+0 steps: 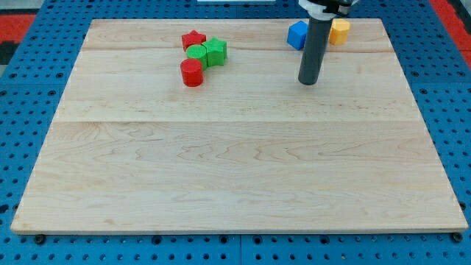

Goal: Move the arm away from the blue cube

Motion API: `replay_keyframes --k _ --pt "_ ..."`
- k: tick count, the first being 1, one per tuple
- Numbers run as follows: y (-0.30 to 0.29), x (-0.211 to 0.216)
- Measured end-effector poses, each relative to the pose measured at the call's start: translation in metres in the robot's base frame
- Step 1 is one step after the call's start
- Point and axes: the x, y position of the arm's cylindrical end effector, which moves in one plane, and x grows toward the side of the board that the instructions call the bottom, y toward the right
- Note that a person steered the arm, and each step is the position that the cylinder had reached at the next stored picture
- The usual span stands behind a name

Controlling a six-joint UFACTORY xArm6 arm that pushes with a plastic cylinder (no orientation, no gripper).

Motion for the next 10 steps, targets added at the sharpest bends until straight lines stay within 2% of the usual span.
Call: replay_keyframes --k 10 --pt "-0.035 0.0"
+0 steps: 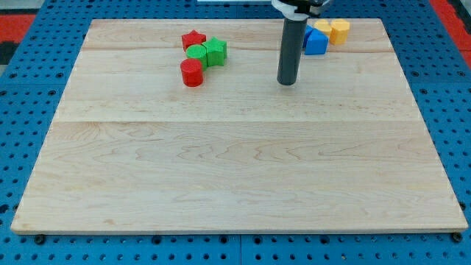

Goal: Move the arm away from the blue cube

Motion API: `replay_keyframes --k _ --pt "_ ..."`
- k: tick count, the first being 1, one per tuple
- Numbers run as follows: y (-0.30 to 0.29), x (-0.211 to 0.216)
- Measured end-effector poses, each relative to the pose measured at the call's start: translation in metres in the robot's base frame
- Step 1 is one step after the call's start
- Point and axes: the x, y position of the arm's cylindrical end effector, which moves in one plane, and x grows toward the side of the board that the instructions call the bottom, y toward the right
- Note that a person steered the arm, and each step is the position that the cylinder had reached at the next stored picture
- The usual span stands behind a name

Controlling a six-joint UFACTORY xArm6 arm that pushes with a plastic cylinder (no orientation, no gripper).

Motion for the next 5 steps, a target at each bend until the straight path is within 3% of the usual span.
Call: replay_keyframes --k 5 --pt "-0.0098 0.0"
